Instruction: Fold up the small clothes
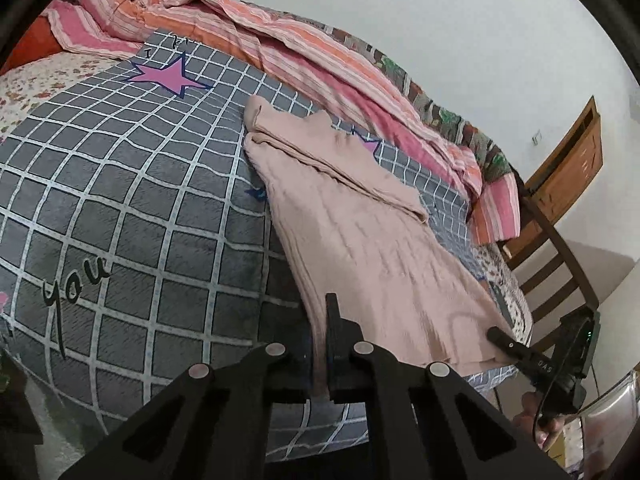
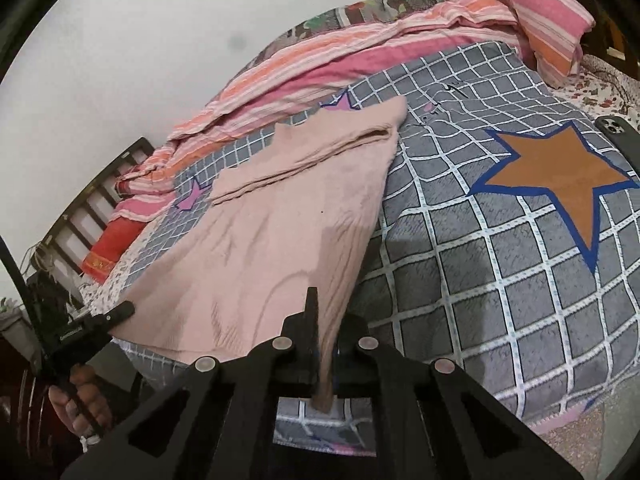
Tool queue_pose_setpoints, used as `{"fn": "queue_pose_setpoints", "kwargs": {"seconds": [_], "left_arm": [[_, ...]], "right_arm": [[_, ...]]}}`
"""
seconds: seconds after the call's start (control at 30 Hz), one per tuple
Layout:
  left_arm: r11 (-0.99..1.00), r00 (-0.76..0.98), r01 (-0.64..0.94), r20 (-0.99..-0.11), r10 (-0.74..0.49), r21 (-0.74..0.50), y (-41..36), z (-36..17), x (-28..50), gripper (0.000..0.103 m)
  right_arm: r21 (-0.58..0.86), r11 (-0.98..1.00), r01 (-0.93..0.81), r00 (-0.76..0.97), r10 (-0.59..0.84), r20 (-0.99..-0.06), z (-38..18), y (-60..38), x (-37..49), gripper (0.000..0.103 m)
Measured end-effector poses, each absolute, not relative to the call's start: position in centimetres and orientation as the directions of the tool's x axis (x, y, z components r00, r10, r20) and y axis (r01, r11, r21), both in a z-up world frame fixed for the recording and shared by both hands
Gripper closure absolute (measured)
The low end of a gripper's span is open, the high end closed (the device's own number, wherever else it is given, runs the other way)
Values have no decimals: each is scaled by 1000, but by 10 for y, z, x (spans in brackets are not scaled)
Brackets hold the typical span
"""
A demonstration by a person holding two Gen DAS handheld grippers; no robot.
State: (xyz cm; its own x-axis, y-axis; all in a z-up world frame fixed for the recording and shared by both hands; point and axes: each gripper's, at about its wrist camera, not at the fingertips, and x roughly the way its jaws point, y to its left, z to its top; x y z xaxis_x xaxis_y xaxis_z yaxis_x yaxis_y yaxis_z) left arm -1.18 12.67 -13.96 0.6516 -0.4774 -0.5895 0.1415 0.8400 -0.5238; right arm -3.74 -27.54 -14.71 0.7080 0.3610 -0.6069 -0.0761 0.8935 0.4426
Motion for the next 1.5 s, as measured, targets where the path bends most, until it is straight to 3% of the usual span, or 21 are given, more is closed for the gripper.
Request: {"fn": "queue_pose_setpoints", "kwargs": {"seconds": [0.17, 0.37, 0.73, 1.17, 1.27, 1.33, 1.5], "left_arm": [[836, 658, 133, -583, -477, -533, 132, -129, 4, 97], [831, 693, 136, -547, -469, -539, 130, -97, 45, 97], [864, 760, 49, -543, -357, -500, 118, -70, 167, 97], [885, 729, -35, -617, -295, -465, 97, -103, 302, 96], [880, 697, -51, -648, -307, -472, 92, -110, 322, 87], [894, 686, -49, -665, -293, -445, 88, -111, 327, 66], [925, 688, 2, -670, -277, -380, 85, -116, 305, 61]], "right_arm": [[472, 880, -54, 700, 370, -611, -150, -280, -32, 99], [555, 831, -43, 732, 404, -549, -121, -292, 1, 99], [664, 747, 30, 778, 400, -485, -85, -312, 136, 99], [646, 755, 112, 744, 367, -559, -121, -309, 283, 99], [613, 782, 115, 714, 364, -598, -132, -303, 311, 90], [594, 797, 107, 697, 366, -616, -136, -301, 320, 76], [525, 849, 55, 699, 343, -628, -135, -292, 295, 68]]}}
